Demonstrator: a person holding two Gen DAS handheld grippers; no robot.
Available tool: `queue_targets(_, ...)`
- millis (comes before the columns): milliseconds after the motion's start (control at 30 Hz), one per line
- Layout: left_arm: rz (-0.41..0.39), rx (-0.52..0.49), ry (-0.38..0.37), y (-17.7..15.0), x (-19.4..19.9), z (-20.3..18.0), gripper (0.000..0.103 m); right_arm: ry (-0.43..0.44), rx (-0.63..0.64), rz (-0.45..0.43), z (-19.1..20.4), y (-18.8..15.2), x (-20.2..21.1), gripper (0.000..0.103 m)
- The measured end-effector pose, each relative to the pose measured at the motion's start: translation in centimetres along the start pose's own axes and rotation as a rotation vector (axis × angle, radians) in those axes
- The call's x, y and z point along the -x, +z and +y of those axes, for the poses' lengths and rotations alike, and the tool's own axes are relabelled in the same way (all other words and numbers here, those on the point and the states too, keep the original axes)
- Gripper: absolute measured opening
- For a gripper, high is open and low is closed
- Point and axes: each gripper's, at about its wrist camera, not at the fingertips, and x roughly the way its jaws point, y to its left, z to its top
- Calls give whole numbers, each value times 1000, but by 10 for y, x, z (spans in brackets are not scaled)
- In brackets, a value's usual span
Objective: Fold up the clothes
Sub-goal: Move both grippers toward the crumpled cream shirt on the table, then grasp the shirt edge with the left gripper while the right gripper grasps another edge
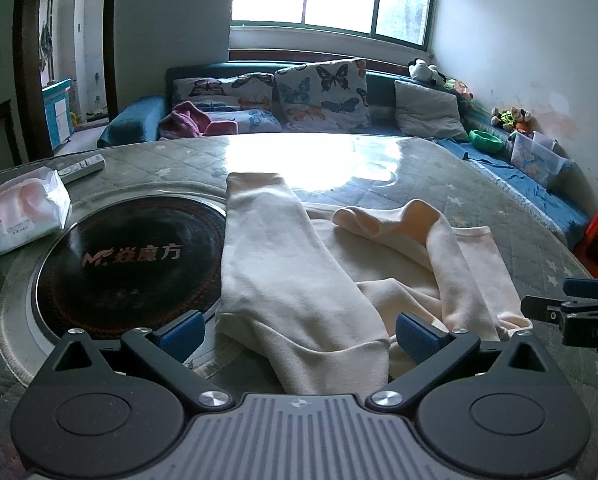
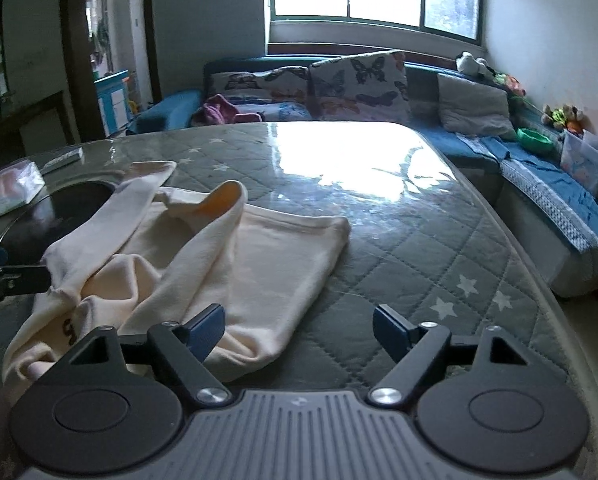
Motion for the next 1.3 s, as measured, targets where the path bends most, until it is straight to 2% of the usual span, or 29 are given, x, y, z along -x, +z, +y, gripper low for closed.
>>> queue_targets(233,3,-5,-1,3,-1,-2,103,45,-11,22,2,1,0,68)
queue_targets(633,-4,-20,-10,16,-9,-3,102,62,21,19,7,13,-7,57)
queue_targets(867,-6,-31,6,29,-20,1,97,69,70,13,16,29,-23,56)
queue_targets(1300,29,-61,10,46,-56,1,89,106,133,28,29,66,-77,43)
